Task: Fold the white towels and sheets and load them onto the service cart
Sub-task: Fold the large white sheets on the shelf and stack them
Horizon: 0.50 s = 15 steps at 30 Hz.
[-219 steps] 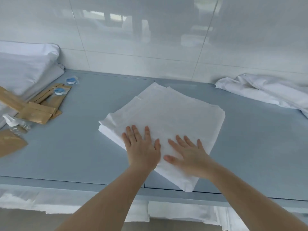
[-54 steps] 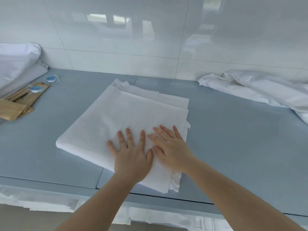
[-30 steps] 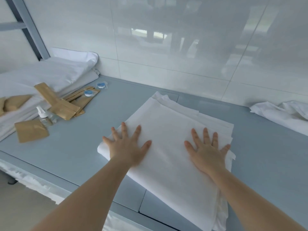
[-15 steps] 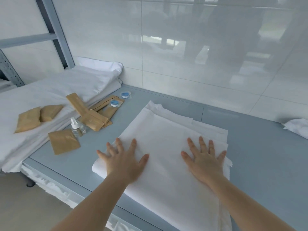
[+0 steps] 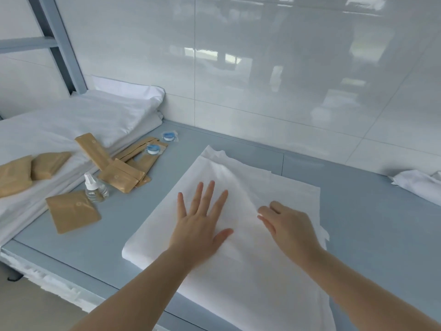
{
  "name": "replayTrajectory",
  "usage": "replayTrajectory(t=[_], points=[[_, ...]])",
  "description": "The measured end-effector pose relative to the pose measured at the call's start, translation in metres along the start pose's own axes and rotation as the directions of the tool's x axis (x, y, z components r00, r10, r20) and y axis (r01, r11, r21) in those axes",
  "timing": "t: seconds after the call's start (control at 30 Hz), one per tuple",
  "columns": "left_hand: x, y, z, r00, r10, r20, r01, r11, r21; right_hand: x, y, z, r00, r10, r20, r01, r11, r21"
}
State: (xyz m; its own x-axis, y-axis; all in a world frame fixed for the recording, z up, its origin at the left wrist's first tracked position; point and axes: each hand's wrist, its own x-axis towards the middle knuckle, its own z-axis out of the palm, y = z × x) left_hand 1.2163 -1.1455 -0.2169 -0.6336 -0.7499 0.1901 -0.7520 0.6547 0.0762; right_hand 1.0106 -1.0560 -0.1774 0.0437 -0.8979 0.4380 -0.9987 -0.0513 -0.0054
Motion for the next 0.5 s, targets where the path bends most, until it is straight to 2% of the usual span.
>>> replayTrajectory(t=[0.07,0.13,0.23,0.3,0.37,0.43,0.5], points=[[0.018,0.013,-0.003,0.985,0.171,-0.033,-0.172,0.985,-0.024,-0.009,-0.008,0.002,0.996,-0.076,0.035,0.071,0.99,0.122],[0.031,0.024,-0.002,0.96,0.279,0.01,-0.279,0.96,-0.022,-0.015,-0.005,0.005,0.993,-0.077,0.092,0.054,0.972,0.23],[0.034,0.028,0.011,0.958,0.265,0.113,-0.255,0.962,-0.092,-0.013,0.025,0.008,0.995,0.075,0.067,-0.091,0.955,0.283],[0.029,0.027,0.017,0.97,0.23,0.081,-0.219,0.967,-0.129,-0.003,0.064,0.014,0.961,0.275,0.045,-0.278,0.937,0.213],[0.027,0.026,0.018,0.975,0.216,0.058,-0.207,0.97,-0.13,0.01,0.1,0.023,0.87,0.448,0.206,-0.465,0.884,0.042],[0.026,0.026,0.016,0.98,0.192,0.055,-0.185,0.977,-0.11,0.019,0.121,0.032,0.755,0.526,0.391,-0.541,0.837,-0.083],[0.025,0.028,0.014,0.986,0.154,0.063,-0.148,0.984,-0.098,0.026,0.128,0.043,0.724,0.542,0.427,-0.551,0.827,-0.115]])
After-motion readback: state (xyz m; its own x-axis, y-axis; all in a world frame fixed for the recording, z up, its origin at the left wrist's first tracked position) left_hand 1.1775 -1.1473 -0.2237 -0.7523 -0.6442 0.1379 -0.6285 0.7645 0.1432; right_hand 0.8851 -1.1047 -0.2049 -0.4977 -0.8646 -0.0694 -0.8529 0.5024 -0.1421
